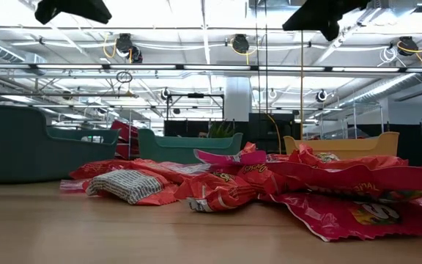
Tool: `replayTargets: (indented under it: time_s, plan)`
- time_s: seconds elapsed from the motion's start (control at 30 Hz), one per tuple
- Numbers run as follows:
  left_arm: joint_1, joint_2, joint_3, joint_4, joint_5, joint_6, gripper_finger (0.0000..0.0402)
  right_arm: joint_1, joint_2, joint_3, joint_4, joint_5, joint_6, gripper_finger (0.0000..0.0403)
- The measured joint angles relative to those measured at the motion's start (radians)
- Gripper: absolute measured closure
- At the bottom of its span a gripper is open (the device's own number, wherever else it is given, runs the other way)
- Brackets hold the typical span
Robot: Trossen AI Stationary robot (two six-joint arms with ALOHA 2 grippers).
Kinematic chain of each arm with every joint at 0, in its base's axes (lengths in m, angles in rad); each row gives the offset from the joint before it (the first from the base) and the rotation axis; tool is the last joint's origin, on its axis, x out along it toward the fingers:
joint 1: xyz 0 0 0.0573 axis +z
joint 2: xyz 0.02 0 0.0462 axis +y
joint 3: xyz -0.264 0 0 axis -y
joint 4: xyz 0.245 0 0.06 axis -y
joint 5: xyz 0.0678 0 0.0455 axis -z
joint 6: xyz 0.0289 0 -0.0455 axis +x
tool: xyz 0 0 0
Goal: Sort candy
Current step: Put the red candy into the yellow bin
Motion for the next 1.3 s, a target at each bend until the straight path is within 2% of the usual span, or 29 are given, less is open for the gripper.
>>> replayTargets:
  time_s: [0.1,0.2,0.33,0.57,0.7,1.07,1.3]
  plan:
    - [0.002,0.000,0.000,-0.004,0.002,0.027,0.0333,0.000,0.004,0.000,-0.005,0.000,0.029,0.0394]
    - [0.002,0.000,0.000,-0.005,0.004,0.157,0.0333,0.000,0.003,0.000,-0.024,0.000,0.062,0.0394]
    - [0.002,0.000,0.000,-0.005,0.005,0.252,0.0333,0.000,0.003,0.000,-0.074,0.000,0.101,0.0394]
    - [0.002,0.000,0.000,-0.005,0.010,0.315,0.0332,0.000,0.004,0.000,-0.087,0.014,0.232,0.0390]
    - [0.002,0.000,0.000,-0.005,0.017,0.332,0.0310,0.000,0.003,0.000,-0.086,0.060,0.276,0.0362]
    - [0.002,0.001,0.000,0.002,0.037,0.331,0.0222,0.000,0.002,0.000,-0.083,0.062,0.231,0.0244]
    - [0.002,0.001,0.000,0.004,0.037,0.331,0.0208,0.000,0.002,0.001,-0.106,0.019,0.362,0.0211]
